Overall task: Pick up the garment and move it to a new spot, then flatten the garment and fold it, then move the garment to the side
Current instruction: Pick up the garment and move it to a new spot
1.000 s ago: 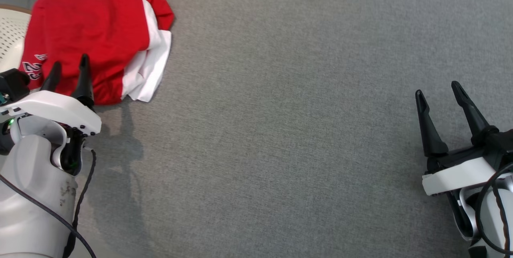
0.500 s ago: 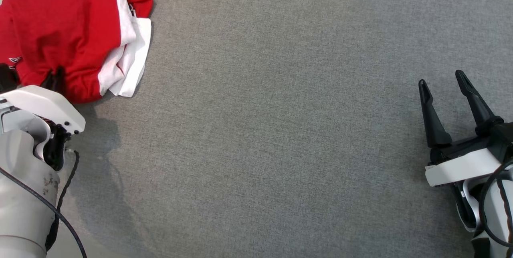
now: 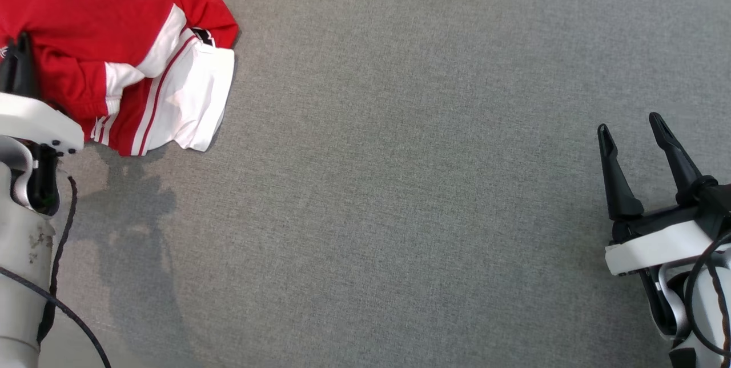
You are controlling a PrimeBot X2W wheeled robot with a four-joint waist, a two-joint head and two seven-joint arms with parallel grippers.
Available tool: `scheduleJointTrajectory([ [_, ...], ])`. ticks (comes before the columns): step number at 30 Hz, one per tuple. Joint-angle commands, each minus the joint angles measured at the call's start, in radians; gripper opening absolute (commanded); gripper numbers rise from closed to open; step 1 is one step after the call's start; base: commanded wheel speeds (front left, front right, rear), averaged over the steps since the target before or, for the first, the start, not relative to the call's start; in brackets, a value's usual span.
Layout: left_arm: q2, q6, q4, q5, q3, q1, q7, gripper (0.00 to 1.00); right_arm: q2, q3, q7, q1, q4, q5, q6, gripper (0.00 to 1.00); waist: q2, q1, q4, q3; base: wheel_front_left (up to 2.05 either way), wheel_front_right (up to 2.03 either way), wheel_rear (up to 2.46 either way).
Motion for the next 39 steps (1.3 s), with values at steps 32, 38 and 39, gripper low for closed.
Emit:
scheduleJointTrajectory([
  [32, -0.097, 0.232, -1.168, 0.193, 0.151, 0.743, 0.089, 0.0, 0.131, -0.048, -0.001, 0.138, -0.101, 0.002, 0.002, 1.0, 0.0, 0.0, -0.249, -0.188, 0.0, 0.0, 0.0],
  [38, -0.142, 0.185, -1.176, 0.218, 0.003, 0.712, 0.141, 0.0, 0.14, -0.034, -0.001, 0.12, -0.118, 0.011, 0.002, 1.0, 0.0, 0.0, -0.362, -0.15, 0.0, 0.0, 0.0],
  [39, -0.149, 0.175, -1.16, 0.221, -0.019, 0.703, 0.148, 0.0, 0.142, -0.032, -0.001, 0.118, -0.118, 0.013, 0.002, 1.0, 0.0, 0.0, -0.378, -0.143, 0.0, 0.0, 0.0],
])
